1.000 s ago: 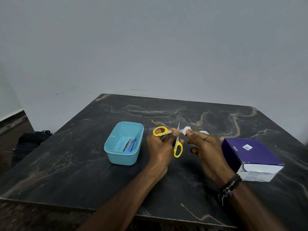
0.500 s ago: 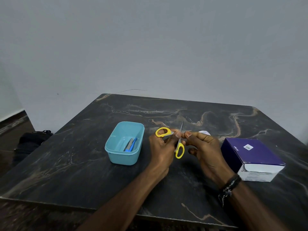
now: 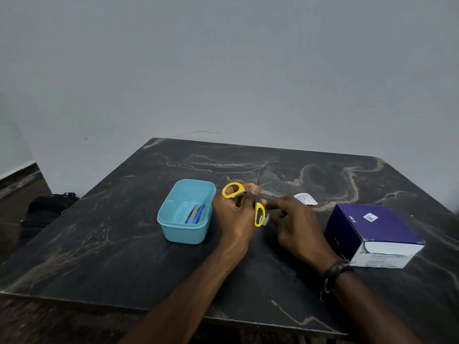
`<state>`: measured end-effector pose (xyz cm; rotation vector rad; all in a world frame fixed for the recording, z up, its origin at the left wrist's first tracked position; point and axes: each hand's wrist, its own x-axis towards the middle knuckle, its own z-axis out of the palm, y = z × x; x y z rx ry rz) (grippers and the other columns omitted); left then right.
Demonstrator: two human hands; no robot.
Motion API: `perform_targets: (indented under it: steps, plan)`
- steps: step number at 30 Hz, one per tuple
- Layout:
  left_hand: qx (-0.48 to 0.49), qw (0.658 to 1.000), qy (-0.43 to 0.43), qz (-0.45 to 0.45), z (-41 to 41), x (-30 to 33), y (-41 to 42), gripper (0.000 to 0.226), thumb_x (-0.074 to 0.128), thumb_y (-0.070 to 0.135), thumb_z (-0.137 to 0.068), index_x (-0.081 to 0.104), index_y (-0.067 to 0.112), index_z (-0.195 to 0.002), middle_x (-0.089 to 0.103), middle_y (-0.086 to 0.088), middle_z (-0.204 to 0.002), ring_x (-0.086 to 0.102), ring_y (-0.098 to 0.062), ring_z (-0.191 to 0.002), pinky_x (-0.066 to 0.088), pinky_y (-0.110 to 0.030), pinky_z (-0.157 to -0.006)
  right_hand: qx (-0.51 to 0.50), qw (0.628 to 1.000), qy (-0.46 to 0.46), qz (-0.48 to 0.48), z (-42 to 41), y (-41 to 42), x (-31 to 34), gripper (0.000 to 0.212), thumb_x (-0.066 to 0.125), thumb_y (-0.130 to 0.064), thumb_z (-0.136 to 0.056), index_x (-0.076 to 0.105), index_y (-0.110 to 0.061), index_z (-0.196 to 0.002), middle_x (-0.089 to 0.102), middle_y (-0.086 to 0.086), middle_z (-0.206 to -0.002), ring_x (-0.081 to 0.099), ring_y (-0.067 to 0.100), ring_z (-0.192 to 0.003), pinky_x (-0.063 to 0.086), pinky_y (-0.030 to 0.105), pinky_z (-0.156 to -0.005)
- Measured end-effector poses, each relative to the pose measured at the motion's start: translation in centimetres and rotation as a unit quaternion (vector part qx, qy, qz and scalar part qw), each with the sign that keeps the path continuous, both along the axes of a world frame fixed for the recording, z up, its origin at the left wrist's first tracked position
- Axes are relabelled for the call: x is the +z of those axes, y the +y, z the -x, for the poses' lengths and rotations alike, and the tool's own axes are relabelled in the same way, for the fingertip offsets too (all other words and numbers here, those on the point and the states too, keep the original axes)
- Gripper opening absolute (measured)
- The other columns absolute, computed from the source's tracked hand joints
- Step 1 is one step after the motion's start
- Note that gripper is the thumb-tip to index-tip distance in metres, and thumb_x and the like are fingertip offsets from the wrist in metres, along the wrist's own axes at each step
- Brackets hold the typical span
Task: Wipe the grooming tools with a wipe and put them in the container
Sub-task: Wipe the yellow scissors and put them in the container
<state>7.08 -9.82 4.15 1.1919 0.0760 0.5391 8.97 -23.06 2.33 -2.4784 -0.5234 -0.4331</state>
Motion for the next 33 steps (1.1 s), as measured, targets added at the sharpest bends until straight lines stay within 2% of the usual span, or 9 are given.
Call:
perform_targets:
  steps: [2, 6, 9, 11, 14, 20, 23, 28, 33]
  plan:
    - [-0.002, 1.000, 0.002, 0.005, 0.1, 0.0, 0.0, 0.003, 0.067, 0.001, -0.086, 0.064, 0.002, -0.086, 0.068, -0.007, -0.067, 0.069, -0.014, -0.055, 0.054, -0.023, -0.049, 0.019, 0.996, 0.006, 0.088, 0.0, 0.2, -0.2, 0.033, 0.056, -0.016, -0.085, 0.064, -0.034, -0.111, 0.056, -0.007, -0.111, 0.055, 0.015, -0.094, 0.048, 0.037, -0.070]
    - [0.003, 1.000, 0.016, 0.007, -0.2, -0.2, -0.1, 0.005, 0.069, 0.003, -0.085, 0.065, 0.002, -0.088, 0.069, -0.009, -0.071, 0.070, -0.015, -0.057, 0.057, -0.025, -0.054, 0.007, 0.989, -0.010, 0.148, 0.1, 0.6, -0.1, 0.029, 0.056, -0.018, -0.088, 0.065, -0.035, -0.110, 0.054, -0.006, -0.117, 0.055, 0.018, -0.101, 0.037, 0.029, -0.065]
    - [0.004, 0.999, 0.031, 0.007, -0.3, -0.2, -0.1, 0.010, 0.070, 0.005, -0.084, 0.065, 0.001, -0.092, 0.071, -0.013, -0.077, 0.071, -0.019, -0.061, 0.059, -0.029, -0.058, -0.008, 0.989, -0.019, 0.149, -0.1, 0.5, -0.5, 0.027, 0.059, -0.016, -0.086, 0.069, -0.031, -0.106, 0.054, -0.008, -0.115, 0.054, 0.015, -0.101, 0.043, 0.029, -0.066]
    - [0.007, 0.999, 0.037, 0.008, -0.3, -0.3, 0.0, 0.012, 0.070, 0.005, -0.084, 0.065, 0.000, -0.094, 0.071, -0.015, -0.080, 0.071, -0.018, -0.061, 0.059, -0.028, -0.058, -0.002, 0.996, -0.030, 0.089, -0.3, 0.3, -0.6, 0.022, 0.063, -0.016, -0.086, 0.071, -0.027, -0.102, 0.056, -0.007, -0.109, 0.056, 0.013, -0.096, 0.050, 0.032, -0.070]
    - [0.014, 0.999, 0.040, 0.003, -0.6, -0.5, 0.2, 0.011, 0.070, 0.006, -0.084, 0.066, 0.002, -0.093, 0.072, -0.015, -0.083, 0.071, -0.025, -0.068, 0.059, -0.031, -0.062, -0.004, 0.993, -0.036, -0.111, -0.1, 0.3, 0.2, 0.014, 0.068, -0.014, -0.087, 0.073, -0.024, -0.094, 0.067, -0.007, -0.092, 0.061, 0.007, -0.081, 0.049, 0.025, -0.067]
    - [-0.005, 0.998, 0.065, -0.013, -0.5, -0.6, 0.2, 0.008, 0.071, 0.010, -0.084, 0.067, 0.009, -0.090, 0.073, -0.008, -0.080, 0.071, -0.015, -0.062, 0.058, -0.027, -0.060, 0.053, 0.913, 0.055, -0.400, 0.8, 0.2, 2.0, 0.019, 0.069, -0.002, -0.084, 0.071, -0.016, -0.097, 0.075, -0.005, -0.080, 0.068, 0.004, -0.071, 0.051, 0.015, -0.063]
    - [-0.020, 0.996, 0.072, -0.037, -0.3, -0.6, 0.1, 0.009, 0.072, 0.011, -0.083, 0.066, 0.018, -0.080, 0.072, -0.004, -0.076, 0.071, -0.016, -0.062, 0.058, -0.026, -0.059, 0.075, 0.890, 0.063, -0.445, 0.8, -0.1, 2.2, 0.013, 0.067, -0.002, -0.085, 0.071, -0.007, -0.096, 0.074, -0.003, -0.075, 0.064, 0.004, -0.064, 0.047, 0.013, -0.057]
    - [-0.072, 0.994, 0.068, -0.054, 0.2, -0.3, -0.1, 0.008, 0.070, 0.007, -0.084, 0.066, 0.013, -0.081, 0.069, -0.001, -0.072, 0.069, -0.012, -0.056, 0.057, -0.024, -0.055, 0.067, 0.883, 0.048, -0.462, 0.3, -0.3, 1.9, 0.014, 0.067, 0.000, -0.085, 0.067, -0.007, -0.098, 0.070, 0.004, -0.079, 0.065, 0.012, -0.063, 0.047, 0.015, -0.056]
    - [-0.090, 0.992, 0.071, -0.057, 0.5, -0.1, -0.3, 0.004, 0.069, 0.004, -0.085, 0.066, 0.007, -0.087, 0.068, -0.006, -0.075, 0.067, -0.008, -0.052, 0.054, -0.018, -0.051, 0.023, 0.905, 0.010, -0.424, 0.4, -0.2, 1.8, 0.017, 0.063, 0.002, -0.088, 0.069, -0.014, -0.087, 0.071, -0.006, -0.079, 0.064, 0.005, -0.063, 0.050, 0.017, -0.056]
